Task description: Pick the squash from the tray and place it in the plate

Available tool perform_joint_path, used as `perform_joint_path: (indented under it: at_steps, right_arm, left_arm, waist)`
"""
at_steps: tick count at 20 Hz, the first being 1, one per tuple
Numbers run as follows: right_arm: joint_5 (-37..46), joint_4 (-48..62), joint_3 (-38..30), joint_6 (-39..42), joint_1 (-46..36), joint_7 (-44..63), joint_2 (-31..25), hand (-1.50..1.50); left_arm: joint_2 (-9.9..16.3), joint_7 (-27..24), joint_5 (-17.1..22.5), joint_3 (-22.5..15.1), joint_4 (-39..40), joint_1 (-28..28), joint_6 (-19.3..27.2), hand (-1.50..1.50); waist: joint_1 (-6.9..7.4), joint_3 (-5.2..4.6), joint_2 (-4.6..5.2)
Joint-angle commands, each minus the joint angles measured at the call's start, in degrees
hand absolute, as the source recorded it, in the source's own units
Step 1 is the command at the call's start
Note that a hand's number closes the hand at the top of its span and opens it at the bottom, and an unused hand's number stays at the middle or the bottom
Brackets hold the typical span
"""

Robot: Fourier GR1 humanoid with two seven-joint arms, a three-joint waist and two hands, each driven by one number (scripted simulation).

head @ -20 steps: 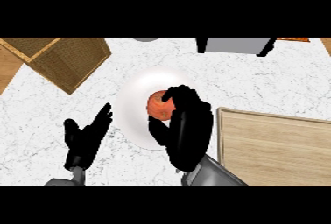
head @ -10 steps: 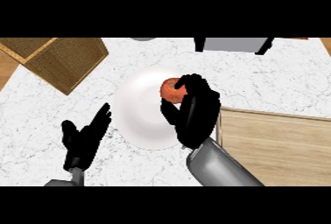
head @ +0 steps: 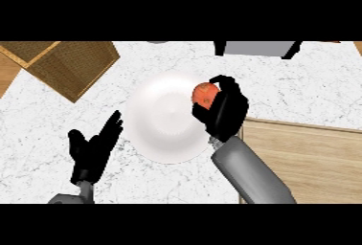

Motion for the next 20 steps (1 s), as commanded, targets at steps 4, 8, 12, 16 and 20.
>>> perform_joint_path:
  at_steps: [4, 8, 12, 16, 20]
  right_arm:
    - [-20.8, 13.5, 2.2, -9.0, -5.2, -1.4, 0.5, -1.5]
    - [-29.1, 16.0, 2.9, -18.4, -7.1, -11.9, 0.5, -1.5]
    - [-30.5, 13.9, 2.8, -28.3, -7.2, -16.3, 0.5, -1.5]
    - [-35.0, 12.4, 2.8, -35.2, -3.7, -20.8, 0.5, -1.5]
    - [-40.9, 5.2, 5.1, -35.6, 0.6, -24.4, 0.5, -1.5]
  left_arm:
    - [-0.4, -0.8, -0.5, -0.2, 3.3, 0.1, -0.6, 0.0]
    - [0.0, -1.9, 1.0, 2.3, 6.4, -2.4, -1.8, 0.0]
    - [-0.4, 0.9, -0.2, 0.4, 3.0, -1.6, -0.6, 0.0]
    - [-1.0, -3.5, -0.6, 0.6, 4.7, 2.1, -0.7, 0.0]
    - [-0.3, -1.4, -0.3, 1.5, 3.4, 2.5, -0.5, 0.0]
  waist:
    - [0.37, -0.22, 0.27]
    - [-0.16, -0.22, 0.44]
    - [-0.11, -0.11, 0.24]
    - [-1.3, -0.19, -0.05]
    - [-2.74, -0.19, -0.59]
